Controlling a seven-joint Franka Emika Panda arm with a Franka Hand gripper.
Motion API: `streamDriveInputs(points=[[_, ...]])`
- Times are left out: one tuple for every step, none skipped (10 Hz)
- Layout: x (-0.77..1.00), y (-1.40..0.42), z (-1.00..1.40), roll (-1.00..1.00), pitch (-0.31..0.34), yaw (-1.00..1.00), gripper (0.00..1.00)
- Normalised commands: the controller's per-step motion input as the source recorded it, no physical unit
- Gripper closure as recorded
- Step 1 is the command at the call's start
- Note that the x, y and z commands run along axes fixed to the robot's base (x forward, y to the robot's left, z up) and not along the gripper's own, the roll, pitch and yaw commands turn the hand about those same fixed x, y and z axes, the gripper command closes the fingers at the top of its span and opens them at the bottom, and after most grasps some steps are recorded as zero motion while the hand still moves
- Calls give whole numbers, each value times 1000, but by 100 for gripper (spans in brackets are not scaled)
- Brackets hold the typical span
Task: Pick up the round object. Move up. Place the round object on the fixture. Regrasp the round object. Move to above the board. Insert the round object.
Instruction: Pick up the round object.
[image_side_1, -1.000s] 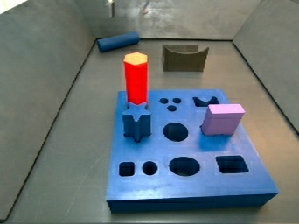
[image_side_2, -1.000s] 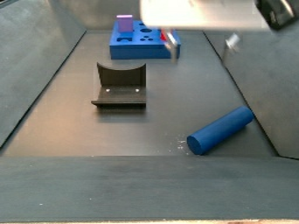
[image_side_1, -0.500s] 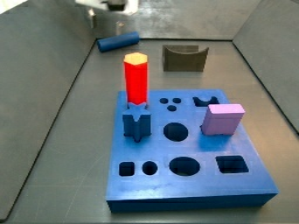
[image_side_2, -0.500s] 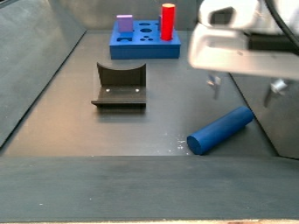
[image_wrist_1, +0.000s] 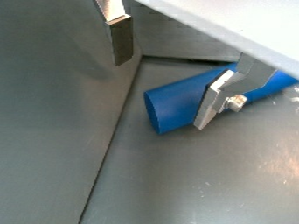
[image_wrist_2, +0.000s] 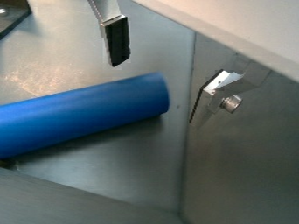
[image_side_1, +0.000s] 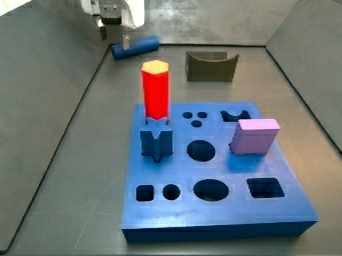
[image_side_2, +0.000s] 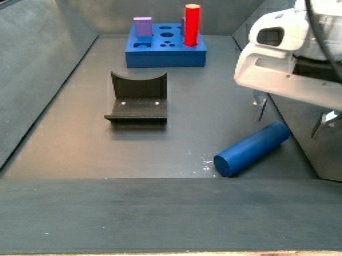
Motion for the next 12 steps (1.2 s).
streamDriveInputs(points=[[497,189,-369,-323,-130,-520,0],[429,171,-400,-309,-134,-491,0],[209,69,-434,-309,-170,-389,0],[97,0,-357,-366,-196,-374,0],[0,0,-323,-384,-214,-354,0],[-97,-3,-309,-381,-210,-260,0],[-317,0,-280,-387,-214,-166,0],[-306,0,-266,-390,-217,-143,0],[-289,0,-291,-350,-230,-89,0],[-183,0,-177,-104,-199,86,0],[-37,0,0,0,0,0,0],[0,0,0,0,0,0,0]])
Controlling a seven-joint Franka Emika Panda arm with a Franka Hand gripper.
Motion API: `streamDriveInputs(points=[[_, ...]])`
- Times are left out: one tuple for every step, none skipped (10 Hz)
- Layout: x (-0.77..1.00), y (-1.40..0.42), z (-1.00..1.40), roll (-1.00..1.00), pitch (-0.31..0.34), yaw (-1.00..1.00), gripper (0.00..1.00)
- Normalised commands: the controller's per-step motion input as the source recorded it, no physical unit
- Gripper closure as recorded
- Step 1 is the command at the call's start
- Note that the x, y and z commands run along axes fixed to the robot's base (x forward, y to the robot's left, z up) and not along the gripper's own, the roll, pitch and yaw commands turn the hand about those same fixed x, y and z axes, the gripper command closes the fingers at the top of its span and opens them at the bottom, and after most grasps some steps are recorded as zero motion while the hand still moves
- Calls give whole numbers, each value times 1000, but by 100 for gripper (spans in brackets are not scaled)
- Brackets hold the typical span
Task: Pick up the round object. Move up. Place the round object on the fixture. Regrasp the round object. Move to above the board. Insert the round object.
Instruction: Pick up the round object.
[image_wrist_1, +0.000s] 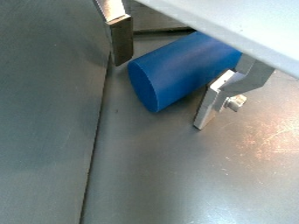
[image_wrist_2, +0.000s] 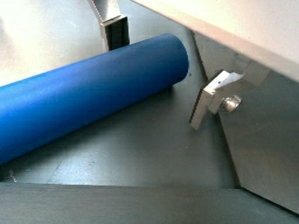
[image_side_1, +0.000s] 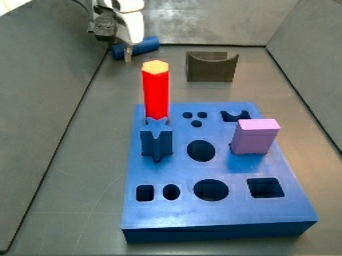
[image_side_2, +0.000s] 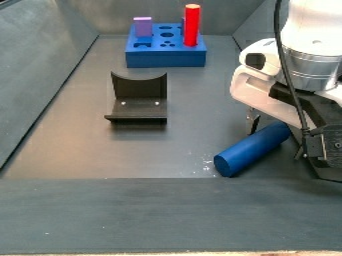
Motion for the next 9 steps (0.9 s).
streamDriveInputs(points=[[0,0,0,0,0,0,100],[0,0,0,0,0,0,100],[0,0,0,0,0,0,100],[0,0,0,0,0,0,100],[0,0,0,0,0,0,100],[0,0,0,0,0,0,100],[0,0,0,0,0,0,100],[0,0,0,0,0,0,100],[0,0,0,0,0,0,100]])
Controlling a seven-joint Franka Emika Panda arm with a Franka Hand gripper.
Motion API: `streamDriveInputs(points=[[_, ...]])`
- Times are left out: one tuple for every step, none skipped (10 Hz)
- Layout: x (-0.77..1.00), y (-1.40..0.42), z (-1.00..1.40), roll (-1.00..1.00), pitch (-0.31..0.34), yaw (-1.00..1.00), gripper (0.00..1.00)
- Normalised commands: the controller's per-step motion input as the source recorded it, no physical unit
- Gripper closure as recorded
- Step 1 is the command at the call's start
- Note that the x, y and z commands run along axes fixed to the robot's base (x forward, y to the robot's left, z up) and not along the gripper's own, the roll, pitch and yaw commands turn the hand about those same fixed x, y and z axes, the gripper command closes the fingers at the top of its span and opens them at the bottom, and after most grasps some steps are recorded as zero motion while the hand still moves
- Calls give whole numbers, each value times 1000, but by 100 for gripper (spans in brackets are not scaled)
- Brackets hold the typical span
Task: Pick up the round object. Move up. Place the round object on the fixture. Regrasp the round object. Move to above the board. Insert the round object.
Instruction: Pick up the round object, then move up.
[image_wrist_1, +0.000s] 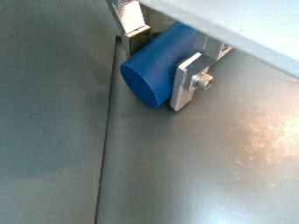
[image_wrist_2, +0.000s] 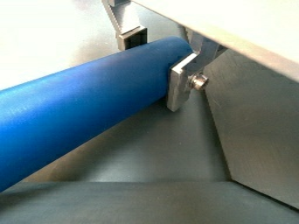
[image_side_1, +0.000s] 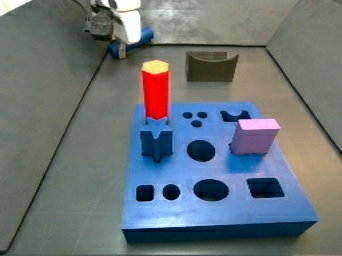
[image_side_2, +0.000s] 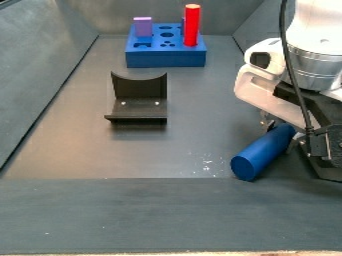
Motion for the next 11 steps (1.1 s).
streamDriveInputs(points=[[0,0,0,0,0,0,100],[0,0,0,0,0,0,100],[0,0,1000,0,0,0,100],[-29,54,1000,2,14,-4,100],[-34,50,922,0,42,-14,100],[-28,39,856,2,52,-21,100],[-24,26,709,13,65,-30,100],[-25,22,632,21,68,-31,100],[-37,14,431,43,64,-34,100],[-38,11,352,51,61,-33,100],[-39,10,197,65,63,-32,100]])
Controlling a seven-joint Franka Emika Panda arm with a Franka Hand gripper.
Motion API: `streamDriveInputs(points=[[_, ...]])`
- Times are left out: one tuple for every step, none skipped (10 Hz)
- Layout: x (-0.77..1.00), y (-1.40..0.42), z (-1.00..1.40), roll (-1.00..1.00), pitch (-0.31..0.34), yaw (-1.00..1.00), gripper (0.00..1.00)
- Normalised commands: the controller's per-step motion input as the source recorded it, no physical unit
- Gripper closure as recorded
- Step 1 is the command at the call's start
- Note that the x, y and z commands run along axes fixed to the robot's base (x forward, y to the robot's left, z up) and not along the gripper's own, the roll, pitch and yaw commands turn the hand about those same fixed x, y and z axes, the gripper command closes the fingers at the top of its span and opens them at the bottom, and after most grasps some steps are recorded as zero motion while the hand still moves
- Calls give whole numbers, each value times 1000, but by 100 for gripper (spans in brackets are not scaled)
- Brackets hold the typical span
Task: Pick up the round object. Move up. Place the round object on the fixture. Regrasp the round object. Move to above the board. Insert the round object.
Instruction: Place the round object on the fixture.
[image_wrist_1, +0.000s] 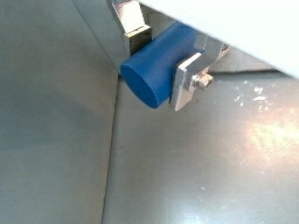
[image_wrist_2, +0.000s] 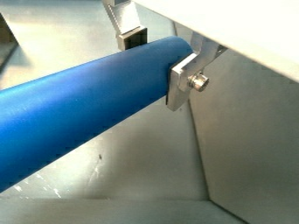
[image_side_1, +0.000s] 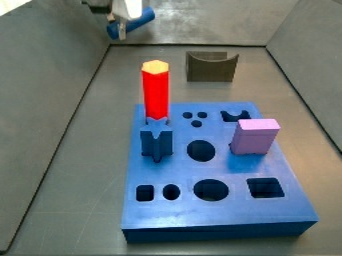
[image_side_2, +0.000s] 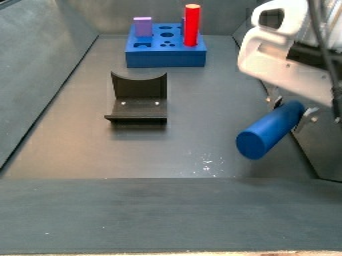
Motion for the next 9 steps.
streamDriveInputs(points=[[0,0,1000,0,0,0,100],[4,-2,1000,3,6,4,100],[-5,-2,1000,8,21,2,100],[-16,2,1000,20,37,-3,100],[-22,5,1000,31,46,-7,100],[-30,9,1000,46,60,-12,100],[-33,12,1000,54,70,-11,100],[-26,15,834,61,79,-6,100],[-20,14,706,55,85,1,100]])
